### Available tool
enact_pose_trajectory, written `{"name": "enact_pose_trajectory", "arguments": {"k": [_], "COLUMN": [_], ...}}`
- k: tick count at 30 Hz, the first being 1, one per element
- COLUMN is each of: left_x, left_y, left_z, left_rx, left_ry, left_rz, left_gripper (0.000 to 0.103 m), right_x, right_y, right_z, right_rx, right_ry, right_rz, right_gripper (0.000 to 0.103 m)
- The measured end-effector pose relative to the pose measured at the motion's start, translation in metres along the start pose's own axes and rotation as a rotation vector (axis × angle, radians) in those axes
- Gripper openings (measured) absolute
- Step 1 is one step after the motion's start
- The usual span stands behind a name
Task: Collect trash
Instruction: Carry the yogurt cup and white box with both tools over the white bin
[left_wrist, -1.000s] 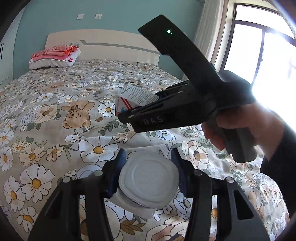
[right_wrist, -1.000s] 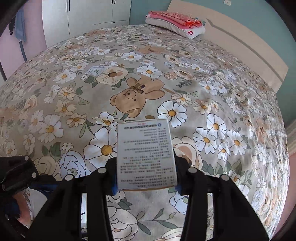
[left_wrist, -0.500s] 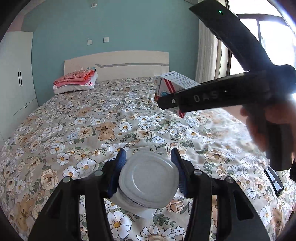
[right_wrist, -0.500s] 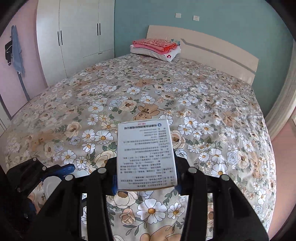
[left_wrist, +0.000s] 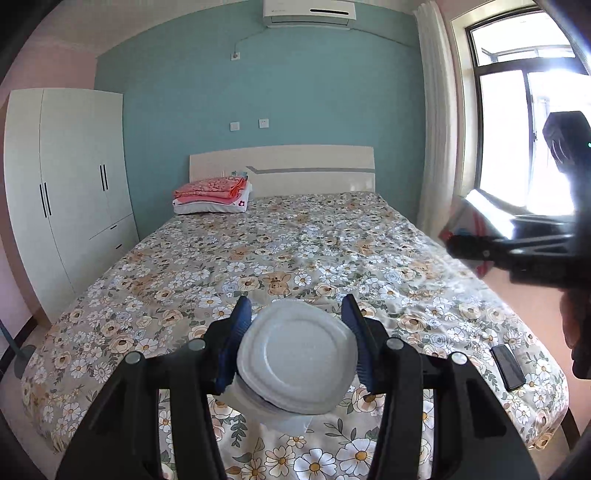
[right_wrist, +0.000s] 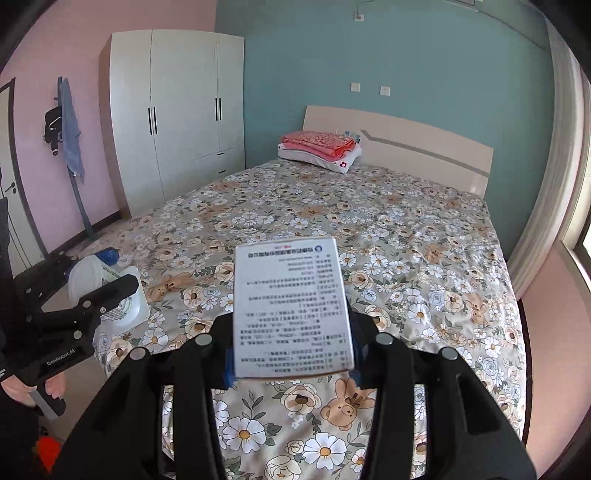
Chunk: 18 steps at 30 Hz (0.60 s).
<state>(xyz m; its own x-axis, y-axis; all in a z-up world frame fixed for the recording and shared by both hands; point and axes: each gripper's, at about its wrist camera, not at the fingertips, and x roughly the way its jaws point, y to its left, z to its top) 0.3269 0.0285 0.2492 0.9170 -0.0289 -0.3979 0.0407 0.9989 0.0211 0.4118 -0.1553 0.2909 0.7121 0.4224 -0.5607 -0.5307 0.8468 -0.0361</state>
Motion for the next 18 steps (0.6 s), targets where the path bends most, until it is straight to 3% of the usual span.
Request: {"name": "enact_pose_trajectory", "arguments": {"k": [9, 18], "left_x": [-0.133, -0.187], "left_y": [0.016, -0.001], "left_z": [0.005, -0.048], "left_rx": [0.022, 0.128], "left_ry": [-0.114, -0.081], "left_rz": [0.034, -0.004], "left_gripper": [0.053, 0.053], "right_x": [-0.141, -0.204], "right_y": [0.046, 0.072], "right_z": [-0.027, -0.095], "right_rx": [-0.016, -0.026], "right_ry": [-0.101, -0.079], "right_rz": [-0.007, 0.031], "right_gripper": [0.045, 0.045]}}
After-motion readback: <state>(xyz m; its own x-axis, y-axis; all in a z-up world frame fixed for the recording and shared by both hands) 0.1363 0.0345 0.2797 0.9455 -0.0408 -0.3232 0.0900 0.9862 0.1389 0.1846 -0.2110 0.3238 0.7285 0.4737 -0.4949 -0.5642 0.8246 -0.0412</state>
